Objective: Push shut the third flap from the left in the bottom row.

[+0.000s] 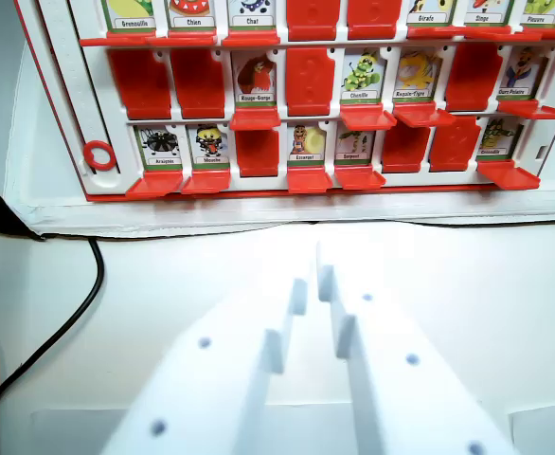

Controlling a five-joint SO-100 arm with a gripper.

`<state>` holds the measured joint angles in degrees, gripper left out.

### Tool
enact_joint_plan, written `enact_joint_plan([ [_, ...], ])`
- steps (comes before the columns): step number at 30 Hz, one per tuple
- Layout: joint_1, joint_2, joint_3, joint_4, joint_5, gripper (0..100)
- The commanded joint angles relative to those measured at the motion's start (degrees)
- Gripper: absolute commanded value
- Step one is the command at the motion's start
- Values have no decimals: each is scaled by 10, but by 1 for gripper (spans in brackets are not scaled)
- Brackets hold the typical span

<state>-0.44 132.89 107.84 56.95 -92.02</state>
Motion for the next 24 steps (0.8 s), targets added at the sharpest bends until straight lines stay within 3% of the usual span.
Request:
enact_joint_plan([
  [1, 6, 31, -84, 9, 1, 0],
  [24, 4, 27, -99, -4, 6, 0],
])
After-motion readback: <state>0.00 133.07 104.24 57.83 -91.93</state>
